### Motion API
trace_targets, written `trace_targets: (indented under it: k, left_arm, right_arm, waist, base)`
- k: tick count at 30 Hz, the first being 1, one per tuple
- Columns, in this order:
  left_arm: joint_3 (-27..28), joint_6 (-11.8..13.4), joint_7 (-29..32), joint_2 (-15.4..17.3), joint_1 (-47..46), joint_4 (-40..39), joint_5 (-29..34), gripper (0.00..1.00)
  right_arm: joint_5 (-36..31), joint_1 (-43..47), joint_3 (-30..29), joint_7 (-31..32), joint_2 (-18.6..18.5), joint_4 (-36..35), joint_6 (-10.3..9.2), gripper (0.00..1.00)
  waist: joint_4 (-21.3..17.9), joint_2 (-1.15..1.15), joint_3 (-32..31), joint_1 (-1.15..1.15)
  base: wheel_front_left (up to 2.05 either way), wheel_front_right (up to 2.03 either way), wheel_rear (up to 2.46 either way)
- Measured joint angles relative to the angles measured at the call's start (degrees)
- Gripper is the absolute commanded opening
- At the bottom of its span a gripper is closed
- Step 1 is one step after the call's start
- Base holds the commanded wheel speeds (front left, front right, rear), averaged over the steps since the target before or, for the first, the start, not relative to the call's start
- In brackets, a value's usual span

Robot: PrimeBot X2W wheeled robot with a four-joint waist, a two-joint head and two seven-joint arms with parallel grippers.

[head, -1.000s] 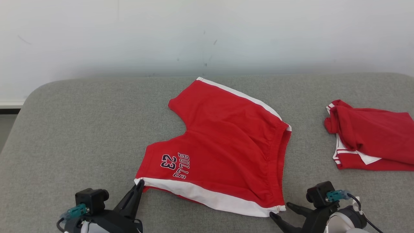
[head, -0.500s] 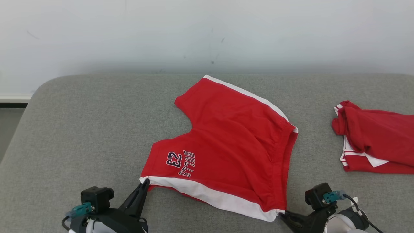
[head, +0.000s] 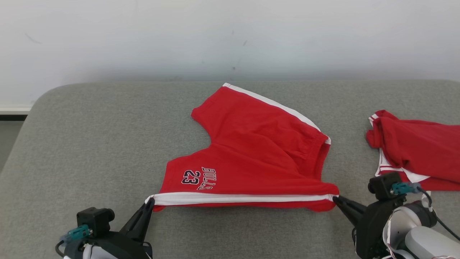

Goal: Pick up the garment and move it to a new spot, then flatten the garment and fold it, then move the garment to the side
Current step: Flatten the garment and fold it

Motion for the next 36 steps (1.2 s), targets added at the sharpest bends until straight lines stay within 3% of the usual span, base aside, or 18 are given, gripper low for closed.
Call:
trace_targets:
  k: [7, 9, 11, 15, 18, 22, 23, 25, 27, 29, 32, 33, 36]
  left_arm:
    - [-1.2, -1.6, 1.6, 1.5, -0.9, -2.0, 0.6, 0.00]
    - [-1.2, -4.5, 3.9, 1.7, -4.5, -3.0, -0.4, 0.00]
    - [0.1, -5.7, 6.3, 1.5, -8.2, -2.8, -2.8, 0.00]
    - [5.6, -6.2, 12.5, 1.0, -21.4, 2.7, -9.3, 0.00]
    - [5.3, -6.2, 17.4, 2.6, -36.3, 7.7, -4.6, 0.00]
    - [12.6, -5.5, 15.7, -0.5, -54.5, 9.5, -4.6, 0.00]
    - [14.2, -5.6, 14.4, -1.8, -58.2, 8.9, -5.2, 0.00]
    - [14.3, -6.2, 12.9, -3.5, -63.2, 6.5, -5.0, 0.00]
    - [13.3, -6.6, 12.1, -3.2, -63.4, 4.7, -3.9, 0.00]
    - [12.9, -6.7, 10.9, -1.2, -60.2, 3.9, -3.9, 0.00]
    - [11.4, -7.1, 8.9, 1.3, -51.8, 5.8, -3.8, 0.00]
    - [10.6, -7.1, 8.8, 1.9, -48.2, 6.3, -3.9, 0.00]
    - [8.4, -7.1, 7.3, 2.1, -38.9, 7.3, -4.5, 0.00]
  right_arm:
    - [2.7, -0.7, -1.0, 0.6, 0.0, -1.1, 0.05, 0.00]
    - [4.5, -3.4, -1.8, 2.4, 0.8, -0.1, 0.89, 0.00]
    - [5.2, -7.5, -1.9, 4.6, 2.0, 1.4, 1.55, 0.00]
    - [6.0, -22.6, -3.2, 10.5, 7.5, 8.6, 2.02, 0.00]
    - [4.3, -39.1, -5.6, 13.3, 13.7, 16.1, 1.19, 0.00]
    - [-2.3, -55.7, -14.2, 8.2, 20.4, 20.6, 0.30, 0.00]
    - [-2.1, -59.2, -14.8, 6.0, 21.3, 21.0, 0.02, 0.00]
    - [-3.1, -65.6, -12.5, 3.9, 21.1, 20.6, 1.65, 0.00]
    - [-4.0, -66.4, -11.8, 1.8, 20.4, 18.5, 3.61, 0.00]
    - [-4.4, -64.5, -9.7, 0.8, 19.6, 18.2, 6.93, 0.00]
    - [-4.5, -56.2, -7.2, -1.2, 18.9, 20.1, 10.81, 0.00]
    - [-4.4, -52.6, -6.4, -1.8, 18.7, 20.5, 11.68, 0.00]
    - [-3.8, -43.0, -5.5, -4.4, 17.1, 21.1, 11.60, 0.00]
  waist:
    - [-1.7, 0.00, 0.6, 0.00]
    - [-2.4, 0.00, 1.7, -0.01]
    - [-2.7, 0.00, 2.8, -0.01]
    - [-3.5, 0.01, 5.4, 0.00]
    - [-4.2, 0.01, 7.6, 0.01]
    - [-5.0, 0.00, 10.7, 0.00]
    - [-5.1, 0.01, 11.5, 0.01]
    - [-5.2, 0.00, 13.2, 0.01]
    - [-5.0, -0.01, 14.9, -0.01]
    - [-4.6, 0.00, 16.5, 0.00]
    - [-4.0, 0.01, 18.7, 0.02]
    - [-3.8, 0.01, 19.1, 0.03]
    - [-3.2, 0.01, 19.7, 0.02]
  base:
    - [0.00, 0.00, 0.00]
    - [0.00, 0.00, 0.00]
    - [0.00, 0.00, 0.00]
    - [0.00, 0.00, 0.00]
    - [0.00, 0.00, 0.00]
    - [0.00, 0.00, 0.00]
    - [0.00, 0.00, 0.00]
    - [0.00, 0.00, 0.00]
    - [0.00, 0.00, 0.00]
    - [0.00, 0.00, 0.00]
    - [0.00, 0.00, 0.00]
    - [0.00, 0.00, 0.00]
    - [0.00, 0.00, 0.00]
